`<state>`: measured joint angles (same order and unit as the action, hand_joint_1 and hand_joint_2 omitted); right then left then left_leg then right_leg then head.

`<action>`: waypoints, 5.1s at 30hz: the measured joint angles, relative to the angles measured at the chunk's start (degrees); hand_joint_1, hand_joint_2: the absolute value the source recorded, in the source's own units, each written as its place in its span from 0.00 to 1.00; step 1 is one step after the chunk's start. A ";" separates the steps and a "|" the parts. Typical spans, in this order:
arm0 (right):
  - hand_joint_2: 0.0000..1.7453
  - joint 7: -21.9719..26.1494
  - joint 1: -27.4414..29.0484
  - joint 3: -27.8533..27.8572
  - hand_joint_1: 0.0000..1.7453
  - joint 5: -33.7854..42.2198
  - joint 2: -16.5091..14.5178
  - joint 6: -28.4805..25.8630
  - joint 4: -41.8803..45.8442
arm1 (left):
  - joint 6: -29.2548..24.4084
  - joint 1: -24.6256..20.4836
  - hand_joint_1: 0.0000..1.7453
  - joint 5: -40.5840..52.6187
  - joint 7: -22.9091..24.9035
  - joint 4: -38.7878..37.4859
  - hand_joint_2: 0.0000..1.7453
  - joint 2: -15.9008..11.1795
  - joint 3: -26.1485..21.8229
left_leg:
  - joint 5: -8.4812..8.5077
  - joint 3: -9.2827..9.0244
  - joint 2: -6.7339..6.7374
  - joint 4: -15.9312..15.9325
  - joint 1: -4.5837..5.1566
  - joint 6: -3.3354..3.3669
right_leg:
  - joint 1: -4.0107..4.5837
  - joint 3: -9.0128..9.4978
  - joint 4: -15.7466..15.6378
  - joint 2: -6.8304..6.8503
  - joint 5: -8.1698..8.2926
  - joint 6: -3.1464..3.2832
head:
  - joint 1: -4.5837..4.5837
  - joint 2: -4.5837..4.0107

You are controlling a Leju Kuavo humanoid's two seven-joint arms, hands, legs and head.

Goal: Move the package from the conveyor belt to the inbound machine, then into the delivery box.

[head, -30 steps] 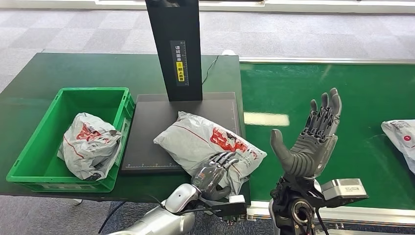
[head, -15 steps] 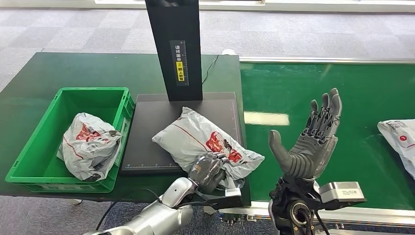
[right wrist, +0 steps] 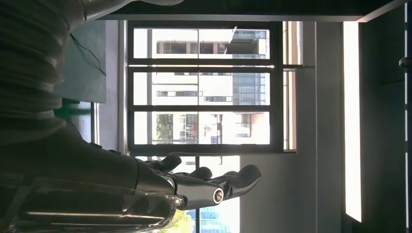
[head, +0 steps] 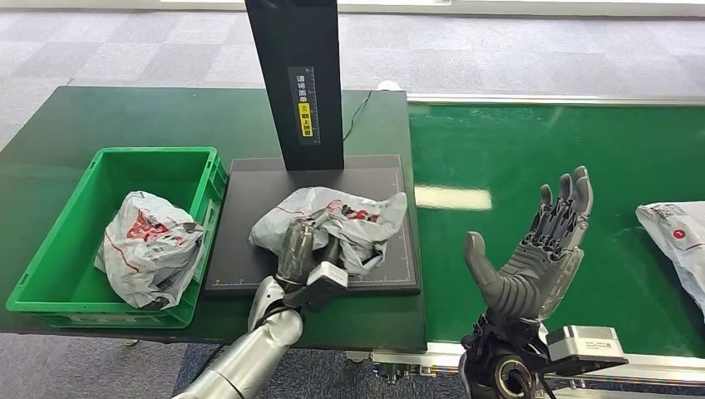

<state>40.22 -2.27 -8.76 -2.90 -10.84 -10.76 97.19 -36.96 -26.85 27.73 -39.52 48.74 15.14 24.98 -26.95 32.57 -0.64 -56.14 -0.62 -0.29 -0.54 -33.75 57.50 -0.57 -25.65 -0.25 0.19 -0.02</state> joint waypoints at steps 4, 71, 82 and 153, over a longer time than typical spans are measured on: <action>1.00 0.00 1.21 0.07 0.00 0.19 0.54 -0.83 0.79 | 3.28 4.20 1.00 -12.08 -0.32 15.11 1.00 -2.92 -2.13 | 0.00 0.13 0.01 0.00 -0.01 0.00 | 0.01 -0.15 0.01 -0.01 -0.01 0.00 | -0.01 0.00; 1.00 -0.02 -0.84 2.52 0.00 -0.61 -0.07 5.17 -4.07 | 10.88 -43.05 1.00 -2.48 25.96 4.06 1.00 -23.76 -28.30 | 0.43 0.57 0.34 -0.04 -0.24 -0.27 | 0.21 -0.71 0.07 -0.49 0.44 0.27 | -0.09 0.00; 1.00 -0.02 -0.54 3.07 0.00 -0.82 -0.49 5.17 -4.14 | 10.73 -44.50 1.00 3.36 27.82 -5.63 1.00 -24.25 -28.31 | 0.42 0.64 0.32 -0.05 -0.24 -0.27 | 0.20 -0.76 0.07 -0.46 0.44 0.27 | -0.09 0.00; 1.00 -0.01 4.03 5.48 0.00 -1.65 -0.84 3.26 -0.26 | 19.68 -6.25 1.00 -6.82 8.79 7.72 1.00 -23.33 -36.97 | 0.35 0.66 0.38 -0.02 -0.20 -0.32 | 0.18 -0.82 0.04 -0.50 0.40 0.28 | -0.09 0.00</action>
<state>40.21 1.76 -3.28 -4.55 -11.67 -7.51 96.94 -17.28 -33.10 20.90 -30.73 56.46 -8.19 -11.98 -26.60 33.23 -0.26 -56.16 -0.82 -0.61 -0.36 -34.57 57.54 -1.07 -25.26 0.04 0.10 -0.02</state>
